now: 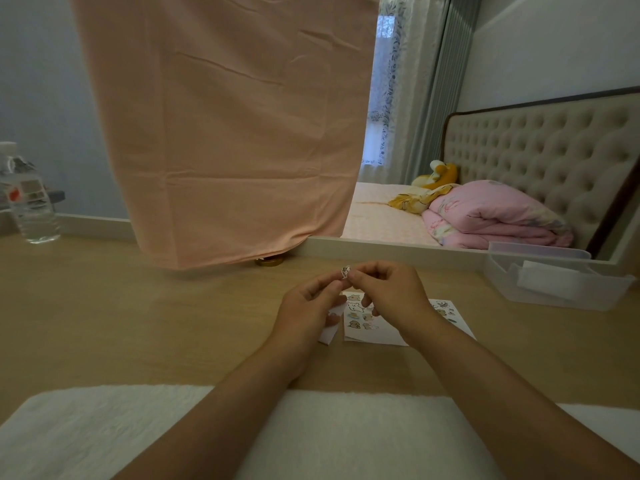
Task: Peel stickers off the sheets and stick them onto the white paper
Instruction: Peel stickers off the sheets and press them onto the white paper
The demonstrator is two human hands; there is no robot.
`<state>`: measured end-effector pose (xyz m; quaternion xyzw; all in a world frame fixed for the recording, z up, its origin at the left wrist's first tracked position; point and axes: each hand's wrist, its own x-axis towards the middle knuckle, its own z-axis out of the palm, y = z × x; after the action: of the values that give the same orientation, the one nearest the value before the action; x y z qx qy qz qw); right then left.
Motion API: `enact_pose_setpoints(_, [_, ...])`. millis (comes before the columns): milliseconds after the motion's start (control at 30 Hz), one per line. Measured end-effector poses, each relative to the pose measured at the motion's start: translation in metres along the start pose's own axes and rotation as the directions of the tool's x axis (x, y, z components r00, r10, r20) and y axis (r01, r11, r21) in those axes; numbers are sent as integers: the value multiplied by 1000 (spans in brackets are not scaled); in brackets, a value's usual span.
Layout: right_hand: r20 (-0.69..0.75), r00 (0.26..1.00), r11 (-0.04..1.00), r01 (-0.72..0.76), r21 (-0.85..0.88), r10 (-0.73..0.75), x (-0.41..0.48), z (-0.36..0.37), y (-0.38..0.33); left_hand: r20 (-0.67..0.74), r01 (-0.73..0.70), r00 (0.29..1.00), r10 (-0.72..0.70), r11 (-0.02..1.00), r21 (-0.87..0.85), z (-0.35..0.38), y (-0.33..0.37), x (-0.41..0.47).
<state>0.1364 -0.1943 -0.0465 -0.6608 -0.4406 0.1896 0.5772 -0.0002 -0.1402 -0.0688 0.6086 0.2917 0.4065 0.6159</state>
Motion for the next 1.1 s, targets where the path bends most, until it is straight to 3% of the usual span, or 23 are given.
enact_pose_setpoints(167, [-29,994,973,95,-208,-104,2,1,4,40,-64,997,59,988,142,2,-4,-2])
enact_pose_setpoints(567, [-6,999,970,-40,-240,39,6,-21,1,119,-76,992,31,916,393,4,-12,4])
enact_pose_setpoints(633, [62,995,965,-61,-255,79,6,-34,0,147,-163,984,103,857,488,3,-9,4])
enact_pose_setpoints(733, [181,971,938,-91,-334,158,8,-57,5,214,-306,952,219,653,693,3,-3,12])
enact_pose_setpoints(867, [253,930,882,-130,-453,267,12,-76,20,395,-434,901,180,387,813,9,1,36])
enact_pose_setpoints(1100, [310,898,825,-93,-558,311,30,-78,35,535,-520,845,14,255,815,17,-21,57])
